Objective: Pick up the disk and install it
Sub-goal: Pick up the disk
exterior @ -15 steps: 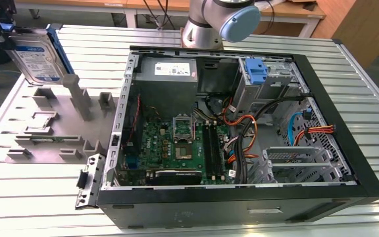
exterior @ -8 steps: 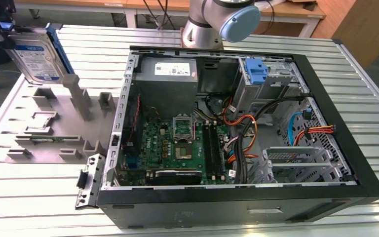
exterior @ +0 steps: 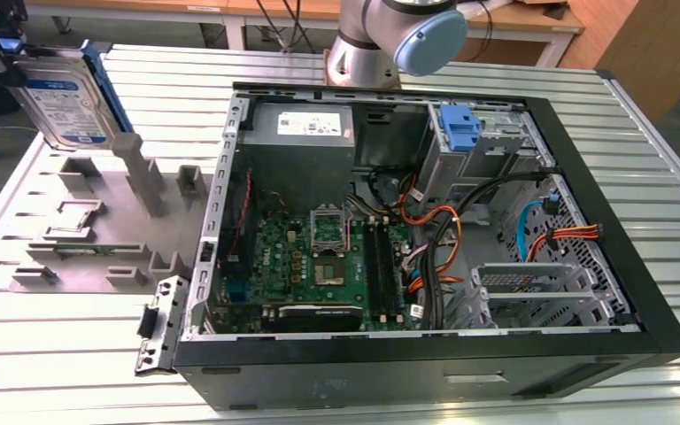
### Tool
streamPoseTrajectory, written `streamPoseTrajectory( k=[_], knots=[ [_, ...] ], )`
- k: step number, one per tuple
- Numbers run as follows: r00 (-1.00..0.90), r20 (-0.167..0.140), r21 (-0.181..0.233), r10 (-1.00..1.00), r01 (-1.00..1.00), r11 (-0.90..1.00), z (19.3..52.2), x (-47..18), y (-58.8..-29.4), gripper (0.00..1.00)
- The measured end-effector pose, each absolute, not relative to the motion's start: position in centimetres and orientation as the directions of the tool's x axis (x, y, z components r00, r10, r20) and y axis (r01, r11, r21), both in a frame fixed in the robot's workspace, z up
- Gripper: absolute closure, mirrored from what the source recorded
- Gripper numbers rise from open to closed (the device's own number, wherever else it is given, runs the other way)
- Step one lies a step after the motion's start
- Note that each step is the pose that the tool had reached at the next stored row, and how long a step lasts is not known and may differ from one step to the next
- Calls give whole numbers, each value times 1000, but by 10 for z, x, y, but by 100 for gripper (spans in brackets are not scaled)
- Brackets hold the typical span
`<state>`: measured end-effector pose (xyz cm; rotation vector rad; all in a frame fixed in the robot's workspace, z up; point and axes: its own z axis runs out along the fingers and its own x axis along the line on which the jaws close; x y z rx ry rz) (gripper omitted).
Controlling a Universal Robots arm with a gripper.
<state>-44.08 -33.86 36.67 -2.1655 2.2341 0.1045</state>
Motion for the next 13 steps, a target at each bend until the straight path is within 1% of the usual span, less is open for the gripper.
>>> streamPoseTrajectory(
  k=[13],
  knots=[
    [-32, -67, 28, -997, -999, 30, 370, -441, -339, 63]
  ],
)
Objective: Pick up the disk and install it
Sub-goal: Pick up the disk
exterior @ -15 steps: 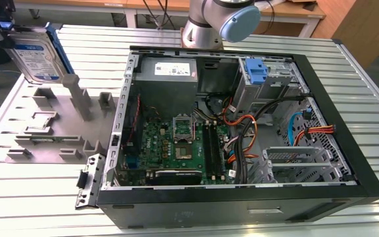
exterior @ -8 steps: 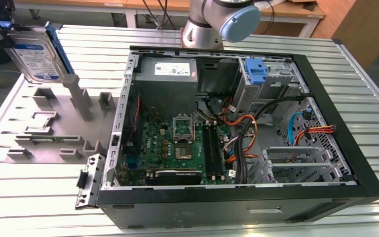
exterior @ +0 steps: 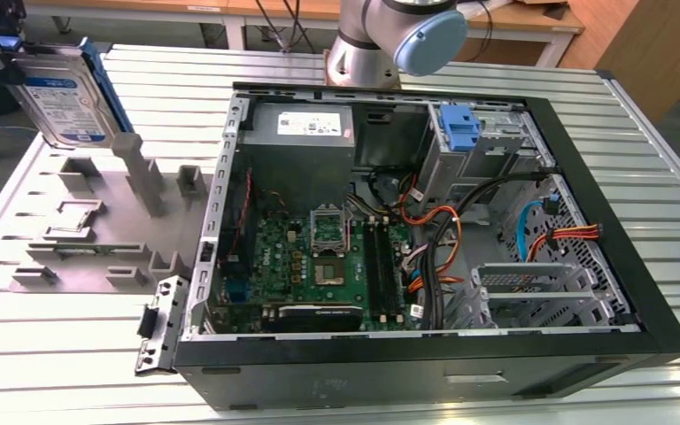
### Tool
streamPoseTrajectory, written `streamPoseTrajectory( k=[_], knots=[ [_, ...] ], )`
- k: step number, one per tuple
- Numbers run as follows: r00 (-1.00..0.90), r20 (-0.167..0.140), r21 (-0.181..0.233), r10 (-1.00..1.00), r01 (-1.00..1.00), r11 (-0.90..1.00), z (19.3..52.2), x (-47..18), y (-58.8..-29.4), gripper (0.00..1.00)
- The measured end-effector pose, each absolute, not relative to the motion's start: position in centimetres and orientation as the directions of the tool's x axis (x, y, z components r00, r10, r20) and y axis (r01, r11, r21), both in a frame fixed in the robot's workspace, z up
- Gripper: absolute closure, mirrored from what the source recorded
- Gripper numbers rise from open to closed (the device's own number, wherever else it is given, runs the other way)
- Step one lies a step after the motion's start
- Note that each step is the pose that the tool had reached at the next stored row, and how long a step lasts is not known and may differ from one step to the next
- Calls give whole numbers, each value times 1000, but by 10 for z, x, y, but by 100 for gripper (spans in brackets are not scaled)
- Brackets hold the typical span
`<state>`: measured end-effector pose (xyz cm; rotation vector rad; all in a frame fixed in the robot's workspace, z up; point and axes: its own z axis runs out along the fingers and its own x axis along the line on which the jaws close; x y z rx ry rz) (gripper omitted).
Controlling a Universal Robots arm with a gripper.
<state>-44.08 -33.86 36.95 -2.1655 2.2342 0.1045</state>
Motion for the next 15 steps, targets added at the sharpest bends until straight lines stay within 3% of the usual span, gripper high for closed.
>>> streamPoseTrajectory(
  k=[15],
  knots=[
    [-32, -67, 28, -997, -999, 30, 375, -441, -339, 63]
  ],
)
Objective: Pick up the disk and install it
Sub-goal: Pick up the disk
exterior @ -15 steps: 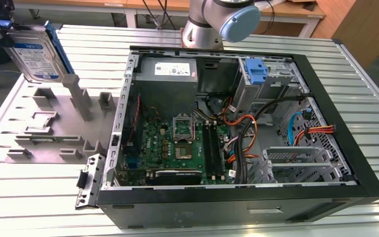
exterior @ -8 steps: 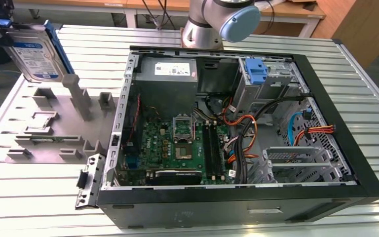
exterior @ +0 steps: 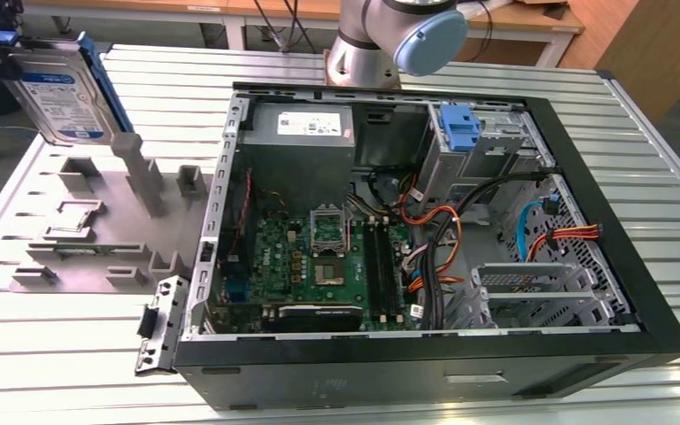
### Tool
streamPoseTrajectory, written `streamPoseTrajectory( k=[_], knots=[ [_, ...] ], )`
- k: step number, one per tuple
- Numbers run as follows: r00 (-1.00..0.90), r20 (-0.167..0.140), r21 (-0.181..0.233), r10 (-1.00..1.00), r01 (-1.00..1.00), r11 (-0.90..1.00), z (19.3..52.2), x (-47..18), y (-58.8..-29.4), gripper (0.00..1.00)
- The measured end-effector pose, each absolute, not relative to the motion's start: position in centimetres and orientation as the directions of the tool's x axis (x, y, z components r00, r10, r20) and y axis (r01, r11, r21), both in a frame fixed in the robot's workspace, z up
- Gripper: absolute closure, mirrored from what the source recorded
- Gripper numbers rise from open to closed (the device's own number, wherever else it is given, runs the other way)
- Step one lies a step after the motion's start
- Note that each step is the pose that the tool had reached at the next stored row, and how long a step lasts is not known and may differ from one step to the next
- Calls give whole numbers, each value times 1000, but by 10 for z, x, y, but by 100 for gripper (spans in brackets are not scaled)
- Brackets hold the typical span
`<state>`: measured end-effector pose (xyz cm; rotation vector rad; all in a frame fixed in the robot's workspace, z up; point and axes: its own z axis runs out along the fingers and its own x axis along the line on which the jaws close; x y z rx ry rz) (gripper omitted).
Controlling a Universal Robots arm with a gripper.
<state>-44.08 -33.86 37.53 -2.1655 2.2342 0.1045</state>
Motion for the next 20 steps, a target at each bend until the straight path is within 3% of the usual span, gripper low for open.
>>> streamPoseTrajectory(
  k=[20],
  knots=[
    [-32, -67, 28, -997, -999, 30, 383, -441, -339, 63]
  ],
)
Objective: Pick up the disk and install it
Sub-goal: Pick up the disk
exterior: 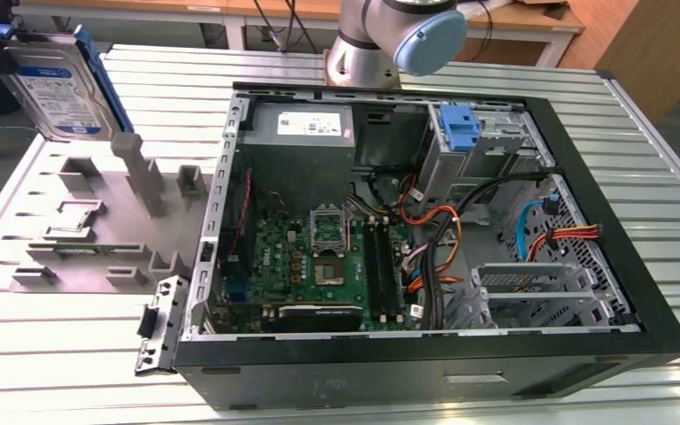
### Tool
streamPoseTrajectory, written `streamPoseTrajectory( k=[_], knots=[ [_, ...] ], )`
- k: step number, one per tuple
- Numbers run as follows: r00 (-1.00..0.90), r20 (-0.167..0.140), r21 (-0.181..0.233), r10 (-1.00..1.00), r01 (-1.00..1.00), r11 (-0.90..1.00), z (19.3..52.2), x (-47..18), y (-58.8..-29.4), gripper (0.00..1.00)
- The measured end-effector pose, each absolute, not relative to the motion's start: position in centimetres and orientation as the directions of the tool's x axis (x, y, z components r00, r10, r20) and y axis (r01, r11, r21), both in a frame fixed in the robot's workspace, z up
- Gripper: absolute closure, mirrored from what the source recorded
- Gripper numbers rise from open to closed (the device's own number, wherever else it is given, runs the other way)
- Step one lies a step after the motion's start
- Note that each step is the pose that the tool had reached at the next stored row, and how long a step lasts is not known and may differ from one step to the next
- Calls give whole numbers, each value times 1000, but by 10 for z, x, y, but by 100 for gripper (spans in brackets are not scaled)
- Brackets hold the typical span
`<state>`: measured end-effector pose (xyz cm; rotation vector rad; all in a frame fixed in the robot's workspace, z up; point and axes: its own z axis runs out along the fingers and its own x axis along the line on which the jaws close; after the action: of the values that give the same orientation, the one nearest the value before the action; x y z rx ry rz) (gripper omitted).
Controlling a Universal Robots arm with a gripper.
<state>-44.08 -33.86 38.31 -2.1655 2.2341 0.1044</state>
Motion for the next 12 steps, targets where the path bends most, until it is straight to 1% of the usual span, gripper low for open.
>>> streamPoseTrajectory(
  k=[12],
  knots=[
    [-32, -67, 28, -997, -999, 30, 386, -441, -339, 63]
  ],
)
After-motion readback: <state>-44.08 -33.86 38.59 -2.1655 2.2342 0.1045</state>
